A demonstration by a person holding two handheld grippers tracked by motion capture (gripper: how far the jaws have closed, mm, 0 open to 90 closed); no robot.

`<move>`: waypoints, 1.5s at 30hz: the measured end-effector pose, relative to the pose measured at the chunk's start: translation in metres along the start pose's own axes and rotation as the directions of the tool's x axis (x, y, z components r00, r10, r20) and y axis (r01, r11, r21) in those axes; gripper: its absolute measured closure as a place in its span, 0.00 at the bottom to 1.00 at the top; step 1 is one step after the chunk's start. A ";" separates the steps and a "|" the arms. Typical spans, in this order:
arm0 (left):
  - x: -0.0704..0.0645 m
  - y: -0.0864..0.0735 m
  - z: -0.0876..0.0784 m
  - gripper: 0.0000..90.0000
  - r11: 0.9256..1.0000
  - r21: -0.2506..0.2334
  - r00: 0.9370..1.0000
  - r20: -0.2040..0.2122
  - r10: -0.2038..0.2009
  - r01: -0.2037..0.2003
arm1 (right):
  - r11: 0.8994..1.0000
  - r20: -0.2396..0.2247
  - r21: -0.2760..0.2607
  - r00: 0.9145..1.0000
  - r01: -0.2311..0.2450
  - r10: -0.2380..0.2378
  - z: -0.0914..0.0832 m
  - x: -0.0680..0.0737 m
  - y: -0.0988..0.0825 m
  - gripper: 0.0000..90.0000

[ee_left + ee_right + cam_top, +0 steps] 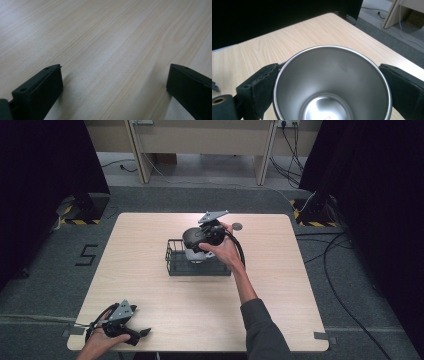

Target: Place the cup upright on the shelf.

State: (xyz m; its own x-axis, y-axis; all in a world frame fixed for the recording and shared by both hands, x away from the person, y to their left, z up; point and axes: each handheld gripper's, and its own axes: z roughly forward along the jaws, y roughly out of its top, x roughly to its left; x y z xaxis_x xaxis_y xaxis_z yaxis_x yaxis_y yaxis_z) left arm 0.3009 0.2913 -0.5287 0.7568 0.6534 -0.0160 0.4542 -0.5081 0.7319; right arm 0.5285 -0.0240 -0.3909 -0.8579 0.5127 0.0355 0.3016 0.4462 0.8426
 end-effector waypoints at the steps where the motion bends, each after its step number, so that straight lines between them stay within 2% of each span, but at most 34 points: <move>1: 0.000 0.000 0.000 0.00 1.000 0.000 1.000 0.001 -0.001 0.001 | 1.000 0.003 0.005 1.000 0.002 -0.002 0.001 0.000 -0.002 0.06; 8: 0.000 0.000 0.000 0.00 1.000 -0.001 1.000 0.001 -0.002 0.002 | 1.000 -0.003 0.012 1.000 0.009 -0.009 0.005 -0.002 -0.010 0.06; 17: 0.000 0.000 0.000 0.00 1.000 -0.001 1.000 0.001 -0.001 0.001 | 0.999 0.025 0.017 0.999 0.038 -0.038 0.001 0.001 -0.008 0.05; 20: 0.000 0.000 0.000 0.00 1.000 -0.001 1.000 0.001 -0.001 0.001 | 0.999 0.026 -0.010 0.999 0.034 -0.034 -0.003 0.000 -0.006 0.07; 22: 0.000 0.000 0.000 0.00 1.000 0.000 1.000 0.000 0.000 0.000 | 0.999 0.011 -0.022 0.999 0.036 -0.036 -0.006 0.000 -0.004 0.19; 23: 0.000 0.000 0.000 0.00 1.000 0.000 1.000 0.000 0.001 -0.001 | 0.999 0.010 -0.027 0.999 0.040 -0.040 -0.007 0.001 -0.003 0.21; 25: 0.000 0.000 0.000 0.00 1.000 -0.001 1.000 0.000 -0.001 0.001 | 0.998 0.031 -0.024 0.998 0.050 -0.049 -0.009 0.003 -0.001 0.14; 27: 0.000 0.000 0.000 0.00 1.000 -0.001 1.000 0.000 -0.001 0.001 | 0.998 0.028 -0.046 0.999 0.043 -0.042 -0.012 0.004 0.001 0.19; 28: 0.000 0.000 0.000 0.00 1.000 -0.001 1.000 0.000 -0.001 0.001 | 0.998 0.027 -0.054 0.999 0.041 -0.040 -0.014 0.004 0.001 0.15; 30: 0.000 0.000 0.000 0.00 1.000 0.000 1.000 0.000 -0.001 0.001 | 0.997 0.032 -0.064 0.999 0.040 -0.038 -0.017 0.005 0.002 0.18; 31: 0.000 0.000 0.000 0.00 1.000 0.000 1.000 0.000 -0.001 0.001 | 0.997 0.034 -0.069 0.999 0.040 -0.038 -0.018 0.006 0.001 0.16; 45: -0.002 -0.002 -0.001 0.00 1.000 0.000 1.000 -0.005 -0.006 0.006 | 0.990 0.038 -0.137 0.999 0.030 -0.025 -0.042 0.013 -0.011 0.17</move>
State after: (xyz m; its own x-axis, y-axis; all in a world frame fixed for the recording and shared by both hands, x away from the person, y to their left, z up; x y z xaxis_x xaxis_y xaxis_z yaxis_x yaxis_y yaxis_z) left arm 0.2983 0.2919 -0.5288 0.7516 0.6593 -0.0171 0.4586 -0.5039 0.7319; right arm 0.4963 -0.0531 -0.3769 -0.8486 0.5290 -0.0058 0.2162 0.3569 0.9088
